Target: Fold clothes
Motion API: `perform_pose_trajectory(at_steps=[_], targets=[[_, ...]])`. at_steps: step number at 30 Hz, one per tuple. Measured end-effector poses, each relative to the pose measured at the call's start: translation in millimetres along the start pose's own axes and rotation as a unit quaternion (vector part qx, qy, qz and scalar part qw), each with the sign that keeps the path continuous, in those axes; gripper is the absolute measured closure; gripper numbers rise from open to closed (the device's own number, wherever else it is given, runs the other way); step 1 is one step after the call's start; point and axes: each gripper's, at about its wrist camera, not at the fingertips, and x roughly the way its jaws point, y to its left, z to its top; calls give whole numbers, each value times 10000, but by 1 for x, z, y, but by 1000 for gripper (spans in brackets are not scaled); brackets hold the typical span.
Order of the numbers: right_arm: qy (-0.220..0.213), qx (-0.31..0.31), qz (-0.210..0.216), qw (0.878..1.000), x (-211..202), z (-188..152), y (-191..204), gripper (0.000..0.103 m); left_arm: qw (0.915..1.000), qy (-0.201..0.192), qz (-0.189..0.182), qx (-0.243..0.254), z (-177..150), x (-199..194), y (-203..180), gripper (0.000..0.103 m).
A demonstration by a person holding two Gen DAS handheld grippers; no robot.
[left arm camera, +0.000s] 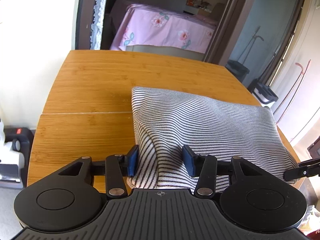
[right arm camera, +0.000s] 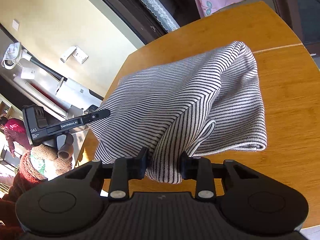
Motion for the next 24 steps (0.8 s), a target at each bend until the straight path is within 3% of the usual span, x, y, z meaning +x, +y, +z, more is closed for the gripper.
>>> perform_pose_trajectory(at_steps=[3,5,7,10,15,16,18,20,21,23,24], targets=[[-455,-609,-169,9970,-20,24,17,81,10000,-36,-9,42,4,-3,-2,60],[-884,-1101,-344,9894,-30,45,28,88,9999,-106,-39,83,10,-7,-4,63],[-1193,-1376,-479,9821,-37,61,32,88,9996,-253,-64,133,17,-12,-8,65],[-1255,-1375,-668,9803,-32,74,24,88,9984,-507,-92,239,28,-19,-16,66],[-847,-916,-859,9885,-17,57,-8,85,9983,-507,-116,252,34,-15,-24,66],[-774,-792,-867,9901,-15,52,-14,83,9985,-473,-107,257,33,-13,-25,65],[-743,-572,-891,9916,-16,45,-24,68,9989,-407,-117,213,31,-9,-26,64],[-764,-399,-901,9922,-19,41,-32,63,9992,-362,-165,2,28,-5,-22,54],[-803,-343,-895,9921,-23,41,-34,58,9991,-347,-203,-135,27,-4,-20,45],[-882,-233,-885,9919,-29,41,-38,45,9969,-437,-368,-534,23,-4,-11,19],[-921,-178,-879,9917,-32,40,-40,41,9948,-517,-471,-746,20,-5,-7,1]])
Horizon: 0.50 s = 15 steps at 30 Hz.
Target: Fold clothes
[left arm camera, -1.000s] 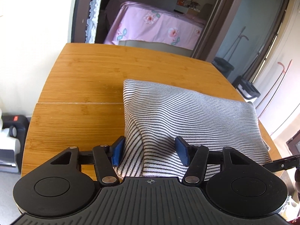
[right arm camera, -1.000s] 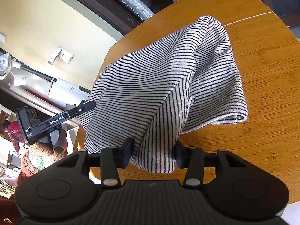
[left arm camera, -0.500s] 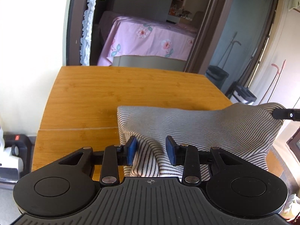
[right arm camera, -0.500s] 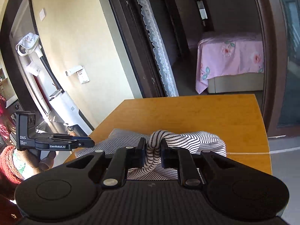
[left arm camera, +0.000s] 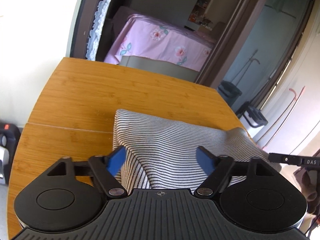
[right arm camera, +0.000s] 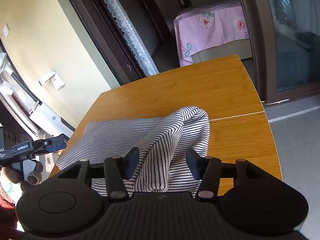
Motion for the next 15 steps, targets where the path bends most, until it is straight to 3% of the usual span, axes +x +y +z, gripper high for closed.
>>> perform_pose_trajectory(at_steps=[5,7,10,13,14,15], targets=[[62,76,45,9999,-4,-5,-4,29,9976,-152,-539,-399,-4,-13,11,0],[193,106,107,9997,2,-12,-3,29,9987,-124,-351,-341,-4,-17,12,0],[437,260,333,9982,15,-25,0,29,9993,105,233,-285,-3,-14,14,0],[631,465,528,9955,36,-36,3,30,9979,404,208,-472,-9,-6,23,0],[674,525,617,9944,44,-38,4,43,9973,479,103,-554,-11,-3,26,0],[715,581,713,9932,52,-39,5,65,9970,523,-32,-572,-13,0,25,0]])
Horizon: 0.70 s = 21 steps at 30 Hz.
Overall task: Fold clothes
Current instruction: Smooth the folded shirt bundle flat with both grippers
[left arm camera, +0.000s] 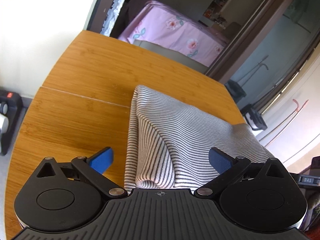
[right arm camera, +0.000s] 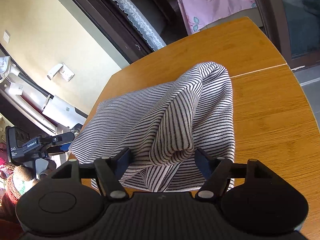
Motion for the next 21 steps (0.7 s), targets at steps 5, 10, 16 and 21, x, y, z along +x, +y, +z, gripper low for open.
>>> perform_pose_trajectory(at_steps=[5,10,16,21], targets=[[-816,-1327,-223,9875,-3,31,54,79,9995,137,-241,128,-1,19,-15,0],[-1249,-2656,-519,9546,-27,41,88,80,9994,62,-171,297,0,25,-24,0],[-209,-1206,-1129,9860,-4,10,-5,49,9994,-39,63,334,-8,21,-18,0],[-972,-225,-789,9919,-47,8,-34,15,9984,-284,95,487,-3,1,-21,0]])
